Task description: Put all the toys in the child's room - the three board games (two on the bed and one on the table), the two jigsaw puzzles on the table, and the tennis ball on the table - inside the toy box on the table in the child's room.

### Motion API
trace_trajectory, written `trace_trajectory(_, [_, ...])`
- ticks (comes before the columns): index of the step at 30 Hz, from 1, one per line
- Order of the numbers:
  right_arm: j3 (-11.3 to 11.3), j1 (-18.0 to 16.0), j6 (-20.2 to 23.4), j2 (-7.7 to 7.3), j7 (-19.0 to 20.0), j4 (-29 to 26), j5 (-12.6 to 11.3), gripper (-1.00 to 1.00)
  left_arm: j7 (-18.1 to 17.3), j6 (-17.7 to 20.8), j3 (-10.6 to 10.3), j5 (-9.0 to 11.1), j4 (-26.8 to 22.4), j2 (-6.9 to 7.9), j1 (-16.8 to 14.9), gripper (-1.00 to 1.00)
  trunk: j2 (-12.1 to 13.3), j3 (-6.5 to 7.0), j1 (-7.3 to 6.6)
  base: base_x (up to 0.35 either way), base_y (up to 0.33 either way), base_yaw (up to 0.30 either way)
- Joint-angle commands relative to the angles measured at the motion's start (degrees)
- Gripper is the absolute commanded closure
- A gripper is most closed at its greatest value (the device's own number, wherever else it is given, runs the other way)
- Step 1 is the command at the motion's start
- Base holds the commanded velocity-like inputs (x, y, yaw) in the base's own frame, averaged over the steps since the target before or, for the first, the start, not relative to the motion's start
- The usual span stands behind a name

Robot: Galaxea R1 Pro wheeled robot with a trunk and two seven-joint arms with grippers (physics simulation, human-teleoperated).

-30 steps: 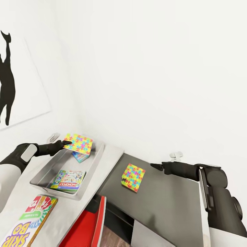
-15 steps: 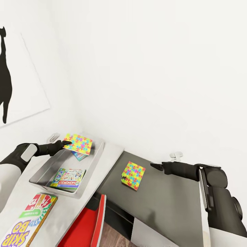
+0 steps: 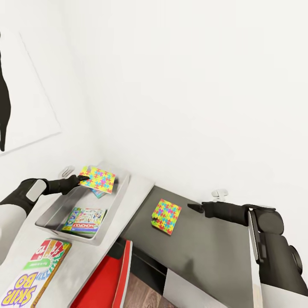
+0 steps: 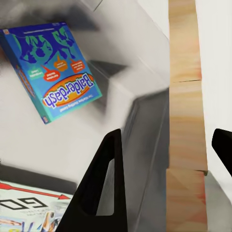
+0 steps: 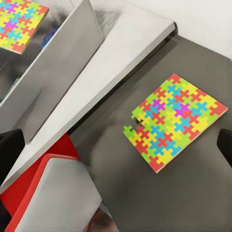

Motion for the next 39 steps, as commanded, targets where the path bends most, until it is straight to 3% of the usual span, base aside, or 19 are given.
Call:
trace_trajectory(1, [-0.1, -0.1, 0.3, 0.01, 0.6, -0.1, 0.6, -1.00, -0.1, 0.2, -0.1, 0.2, 0.0, 0.03, -0.1, 1.00, -0.1, -0.22, 0.03, 0.000, 0.000, 0.000])
trace_trajectory(39, [-0.1, 0.0, 0.3, -0.05, 0.6, -0.1, 0.6, -1.00, -0.1, 0.2, 0.0, 0.3, 0.0, 0.03, -0.1, 1.00, -0.1, -3.77, 0.03, 0.000, 0.000, 0.000])
